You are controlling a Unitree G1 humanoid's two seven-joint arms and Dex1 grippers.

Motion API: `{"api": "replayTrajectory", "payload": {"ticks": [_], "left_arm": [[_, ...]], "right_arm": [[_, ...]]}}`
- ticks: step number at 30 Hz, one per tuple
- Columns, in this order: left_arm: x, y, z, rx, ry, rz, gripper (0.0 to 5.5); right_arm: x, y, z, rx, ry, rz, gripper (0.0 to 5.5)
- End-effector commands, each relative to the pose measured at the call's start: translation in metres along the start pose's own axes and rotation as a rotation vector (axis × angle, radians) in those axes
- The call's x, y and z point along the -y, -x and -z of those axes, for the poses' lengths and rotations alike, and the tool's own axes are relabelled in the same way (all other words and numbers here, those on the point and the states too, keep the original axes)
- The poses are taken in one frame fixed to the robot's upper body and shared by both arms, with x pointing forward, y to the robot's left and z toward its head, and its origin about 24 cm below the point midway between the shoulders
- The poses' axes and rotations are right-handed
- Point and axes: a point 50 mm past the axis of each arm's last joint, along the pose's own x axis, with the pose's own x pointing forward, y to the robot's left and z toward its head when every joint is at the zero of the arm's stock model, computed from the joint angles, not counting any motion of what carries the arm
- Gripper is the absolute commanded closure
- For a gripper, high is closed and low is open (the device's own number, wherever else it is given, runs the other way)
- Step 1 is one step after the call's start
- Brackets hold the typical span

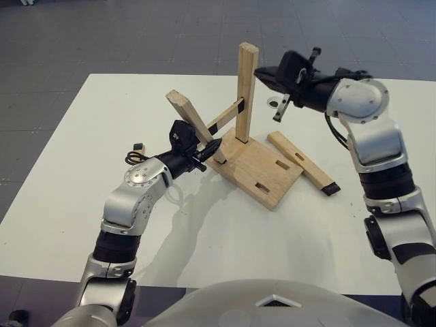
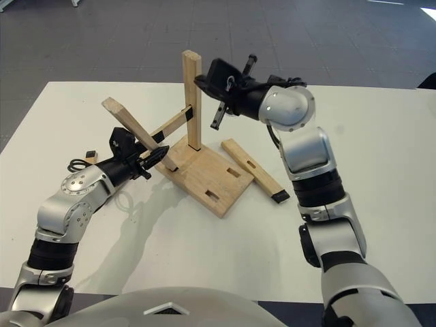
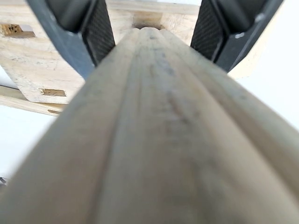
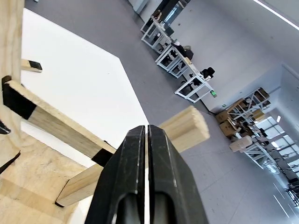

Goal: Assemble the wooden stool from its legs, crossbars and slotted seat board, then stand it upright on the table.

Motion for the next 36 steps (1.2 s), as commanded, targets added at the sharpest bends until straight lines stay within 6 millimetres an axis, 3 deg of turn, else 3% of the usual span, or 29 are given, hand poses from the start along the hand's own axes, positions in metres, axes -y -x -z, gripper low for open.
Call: {"api": "replayTrajectory", "payload": {"ticks": [1, 6, 10, 13, 15, 17, 19, 21, 23, 24, 28, 31, 34, 36], "left_arm": [[-0.004, 0.007, 0.044, -0.268, 0.012, -0.051, 3.45], [0.006, -0.002, 0.040, -0.252, 0.015, -0.019, 3.45], [0.005, -0.009, 0.035, -0.233, 0.009, -0.029, 3.45], [0.005, -0.011, 0.033, -0.225, 0.010, -0.031, 3.45], [0.006, -0.012, 0.033, -0.222, 0.011, -0.031, 3.45], [0.006, -0.011, 0.034, -0.225, 0.014, -0.031, 3.45], [0.007, -0.010, 0.035, -0.228, 0.018, -0.034, 3.45], [0.006, -0.011, 0.035, -0.231, 0.019, -0.037, 3.45], [0.003, -0.012, 0.035, -0.230, 0.021, -0.052, 3.45], [0.003, -0.013, 0.034, -0.225, 0.024, -0.054, 3.45], [0.005, -0.013, 0.035, -0.219, 0.041, -0.063, 3.45], [0.003, -0.015, 0.032, -0.209, 0.037, -0.066, 3.45], [0.000, -0.017, 0.029, -0.204, 0.026, -0.060, 3.45], [-0.004, -0.019, 0.027, -0.203, 0.017, -0.063, 3.45]], "right_arm": [[-0.003, -0.025, -0.013, 0.116, -0.147, -0.042, 5.40], [-0.008, -0.045, -0.006, 0.136, -0.317, -0.072, 5.40], [0.013, -0.049, -0.035, 0.312, -0.423, 0.026, 5.40], [0.029, -0.049, -0.061, 0.413, -0.411, 0.086, 5.40], [0.032, -0.050, -0.066, 0.414, -0.389, 0.096, 5.40], [0.017, -0.059, -0.042, 0.279, -0.402, 0.040, 5.40], [-0.015, -0.064, 0.010, 0.047, -0.511, -0.088, 5.40], [-0.044, -0.052, 0.067, -0.204, -0.650, -0.161, 5.40], [-0.064, -0.034, 0.105, -0.409, -0.700, -0.226, 5.40], [-0.063, -0.029, 0.112, -0.452, -0.710, -0.219, 5.40], [-0.040, -0.034, 0.100, -0.340, -0.836, -0.121, 5.40], [-0.001, -0.033, 0.065, -0.112, -0.849, -0.003, 5.40], [0.019, -0.011, 0.024, 0.047, -0.743, 0.032, 5.40], [0.012, 0.017, 0.006, 0.079, -0.691, -0.004, 5.40]]}}
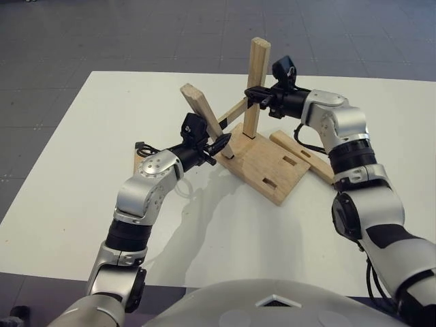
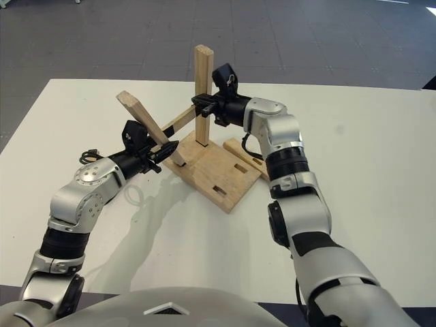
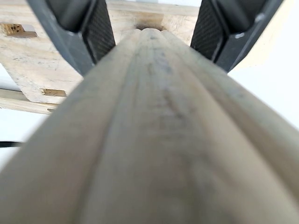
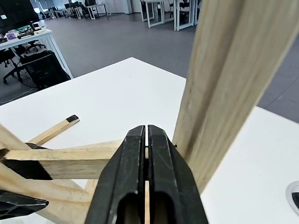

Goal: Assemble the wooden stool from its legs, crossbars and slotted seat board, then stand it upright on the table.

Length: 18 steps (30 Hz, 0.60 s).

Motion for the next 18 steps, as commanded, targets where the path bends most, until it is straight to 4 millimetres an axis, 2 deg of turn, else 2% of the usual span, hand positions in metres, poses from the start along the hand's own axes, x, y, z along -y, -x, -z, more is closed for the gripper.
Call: {"api": "replayTrajectory", "payload": {"ticks": [1, 3, 4, 5, 7, 8, 9, 11, 15, 18], "left_arm": [[-0.015, 0.003, 0.037, -0.212, 0.013, -0.077, 3.45], [-0.019, 0.002, 0.035, -0.209, 0.004, -0.074, 3.45], [-0.021, 0.001, 0.034, -0.210, -0.006, -0.065, 3.45], [-0.023, 0.001, 0.033, -0.213, -0.013, -0.059, 3.45], [-0.028, 0.000, 0.031, -0.222, -0.033, -0.040, 3.45], [-0.031, -0.001, 0.029, -0.225, -0.043, -0.030, 3.45], [-0.032, -0.003, 0.028, -0.228, -0.051, -0.018, 3.45], [-0.033, -0.005, 0.027, -0.233, -0.059, 0.007, 3.45], [-0.031, -0.010, 0.023, -0.236, -0.068, 0.060, 3.45], [-0.027, -0.011, 0.024, -0.244, -0.069, 0.092, 3.45]], "right_arm": [[-0.027, 0.051, -0.019, 0.029, 0.100, -0.069, 5.40], [-0.031, 0.072, -0.010, -0.042, 0.133, -0.061, 5.40], [-0.024, 0.083, -0.006, -0.095, 0.156, -0.015, 5.40], [-0.014, 0.092, -0.001, -0.147, 0.190, 0.042, 5.40], [0.018, 0.111, 0.004, -0.247, 0.265, 0.230, 5.40], [0.038, 0.115, 0.003, -0.240, 0.264, 0.342, 5.40], [0.055, 0.112, 0.003, -0.203, 0.241, 0.429, 5.40], [0.071, 0.095, 0.006, -0.139, 0.212, 0.483, 5.40], [0.080, 0.055, 0.011, -0.111, 0.238, 0.485, 5.40], [0.078, 0.031, 0.000, -0.091, 0.295, 0.499, 5.40]]}}
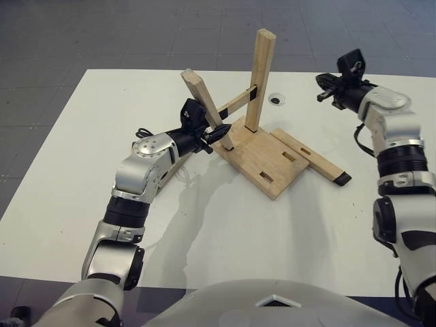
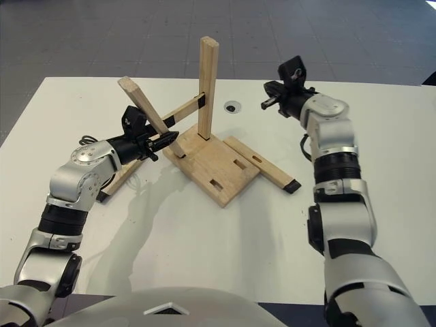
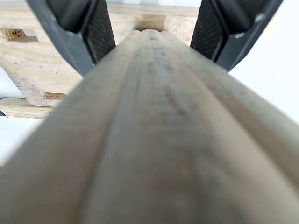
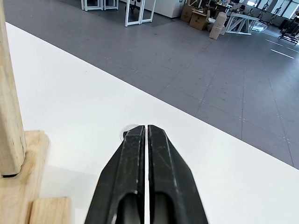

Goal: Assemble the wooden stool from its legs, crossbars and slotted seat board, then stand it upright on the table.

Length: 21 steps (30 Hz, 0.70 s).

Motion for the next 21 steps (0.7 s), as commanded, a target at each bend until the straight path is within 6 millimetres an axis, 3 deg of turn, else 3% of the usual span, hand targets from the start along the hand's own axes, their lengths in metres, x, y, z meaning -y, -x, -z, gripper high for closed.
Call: {"api": "replayTrajectory", "payload": {"ticks": [1, 5, 8, 10, 12, 14, 17, 21], "left_arm": [[-0.001, 0.004, 0.037, -0.228, -0.010, 0.000, 3.45], [0.004, 0.003, 0.038, -0.234, -0.010, 0.022, 3.45], [0.006, 0.002, 0.038, -0.234, -0.012, 0.031, 3.45], [0.006, 0.003, 0.039, -0.232, -0.007, 0.028, 3.45], [0.006, 0.004, 0.039, -0.227, -0.004, 0.021, 3.45], [0.005, 0.006, 0.040, -0.222, 0.003, 0.006, 3.45], [0.002, 0.006, 0.039, -0.221, 0.002, -0.001, 3.45], [-0.005, 0.007, 0.036, -0.219, -0.006, -0.019, 3.45]], "right_arm": [[-0.011, -0.025, -0.030, 0.061, 0.094, 0.024, 5.40], [-0.036, -0.039, -0.051, 0.117, 0.172, -0.085, 5.40], [-0.080, -0.046, -0.071, 0.227, 0.255, -0.408, 5.40], [-0.123, -0.037, -0.079, 0.347, 0.317, -0.718, 5.40], [-0.140, -0.020, -0.074, 0.404, 0.342, -0.855, 5.40], [-0.128, -0.016, -0.056, 0.344, 0.351, -0.814, 5.40], [-0.093, -0.014, -0.028, 0.190, 0.349, -0.650, 5.40], [-0.061, 0.008, 0.004, 0.045, 0.347, -0.532, 5.40]]}}
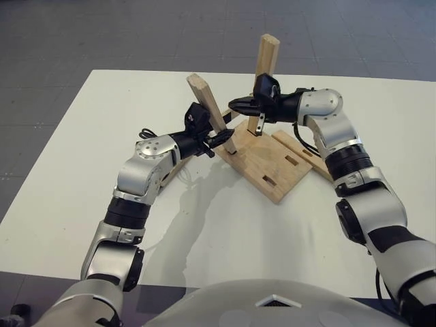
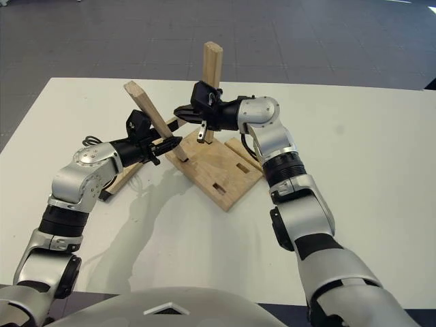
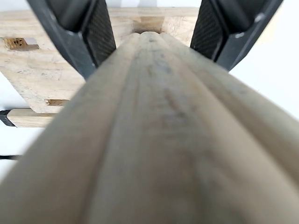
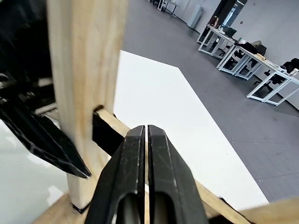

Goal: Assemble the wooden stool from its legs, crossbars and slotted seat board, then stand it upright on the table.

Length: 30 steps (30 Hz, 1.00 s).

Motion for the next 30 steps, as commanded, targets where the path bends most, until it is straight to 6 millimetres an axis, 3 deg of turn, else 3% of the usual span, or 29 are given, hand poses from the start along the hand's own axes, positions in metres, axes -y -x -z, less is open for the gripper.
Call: {"api": "replayTrajectory", "payload": {"ticks": [1, 5, 10, 14, 17, 21, 25, 30], "left_arm": [[-0.011, 0.007, 0.031, -0.189, 0.016, -0.065, 3.45], [-0.018, 0.004, 0.024, -0.175, 0.007, -0.031, 3.45], [-0.027, 0.002, 0.018, -0.146, 0.002, 0.172, 3.45], [-0.040, 0.003, 0.021, -0.173, -0.029, 0.341, 3.45], [-0.045, 0.005, 0.024, -0.193, -0.052, 0.431, 3.45], [-0.048, 0.004, 0.024, -0.222, -0.099, 0.520, 3.45], [-0.045, -0.009, 0.020, -0.221, -0.158, 0.557, 3.45], [-0.028, -0.036, 0.017, -0.193, -0.284, 0.557, 3.45]], "right_arm": [[-0.006, 0.043, 0.031, -0.122, -0.049, 0.055, 5.40], [-0.048, 0.081, 0.037, -0.177, -0.072, -0.078, 5.40], [-0.068, 0.104, 0.050, -0.319, -0.055, -0.067, 5.40], [-0.066, 0.109, 0.040, -0.220, -0.095, 0.183, 5.40], [-0.059, 0.115, 0.029, -0.095, -0.171, 0.553, 5.40], [-0.057, 0.132, 0.034, -0.140, -0.227, 0.894, 5.40], [-0.069, 0.134, 0.049, -0.229, -0.301, 0.961, 5.40], [-0.075, 0.123, 0.046, -0.229, -0.288, 0.928, 5.40]]}}
